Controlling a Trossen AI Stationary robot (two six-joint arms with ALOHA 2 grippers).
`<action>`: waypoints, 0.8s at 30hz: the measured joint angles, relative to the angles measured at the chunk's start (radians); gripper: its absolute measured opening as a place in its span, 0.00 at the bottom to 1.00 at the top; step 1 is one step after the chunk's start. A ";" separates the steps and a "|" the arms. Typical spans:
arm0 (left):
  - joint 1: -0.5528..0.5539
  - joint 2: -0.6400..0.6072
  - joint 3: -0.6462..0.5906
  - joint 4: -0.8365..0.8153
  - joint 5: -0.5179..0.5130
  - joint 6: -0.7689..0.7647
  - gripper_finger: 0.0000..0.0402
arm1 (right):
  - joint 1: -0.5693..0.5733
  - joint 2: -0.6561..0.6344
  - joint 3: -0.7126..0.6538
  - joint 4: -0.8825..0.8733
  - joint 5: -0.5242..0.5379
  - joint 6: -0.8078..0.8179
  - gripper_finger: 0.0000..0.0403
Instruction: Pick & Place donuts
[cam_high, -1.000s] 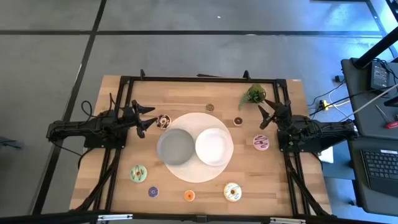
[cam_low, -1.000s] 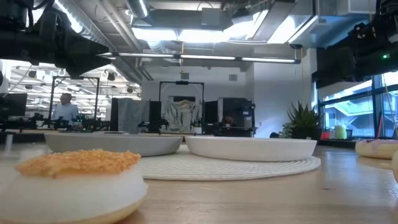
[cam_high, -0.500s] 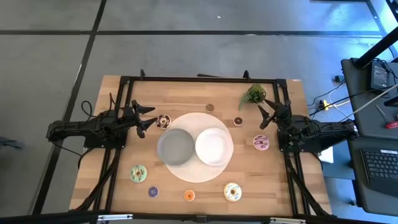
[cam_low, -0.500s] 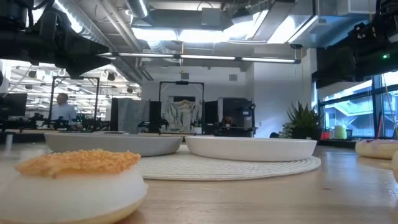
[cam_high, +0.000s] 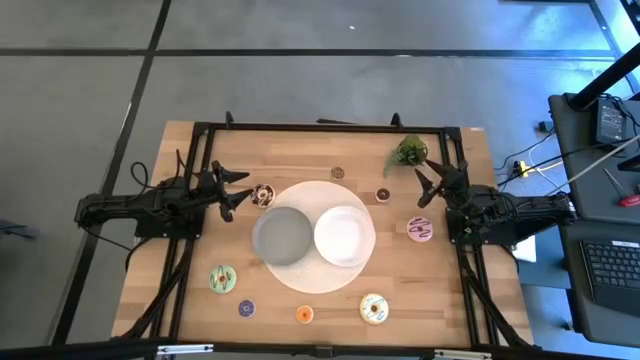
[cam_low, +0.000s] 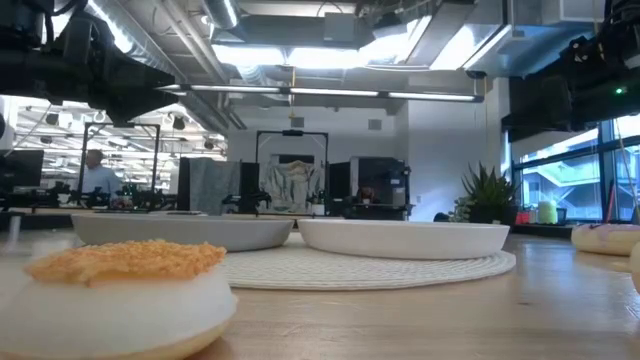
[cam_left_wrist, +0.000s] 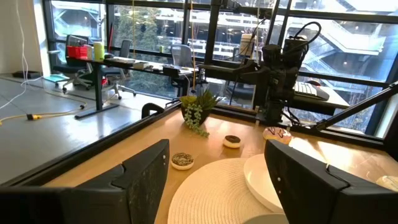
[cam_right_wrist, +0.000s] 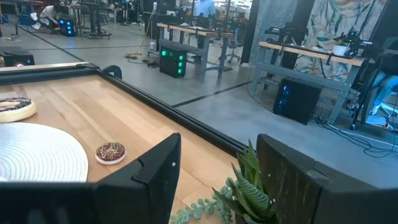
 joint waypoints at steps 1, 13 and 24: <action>0.000 0.000 0.000 0.000 0.000 0.000 0.65 | 0.000 0.000 0.000 0.000 0.000 0.000 0.52; 0.000 0.000 0.000 0.000 0.000 0.000 0.65 | 0.000 0.000 0.000 -0.001 -0.287 0.368 0.52; 0.000 0.000 0.000 0.000 0.000 0.000 0.65 | 0.000 0.000 0.000 -0.001 -0.713 0.236 0.52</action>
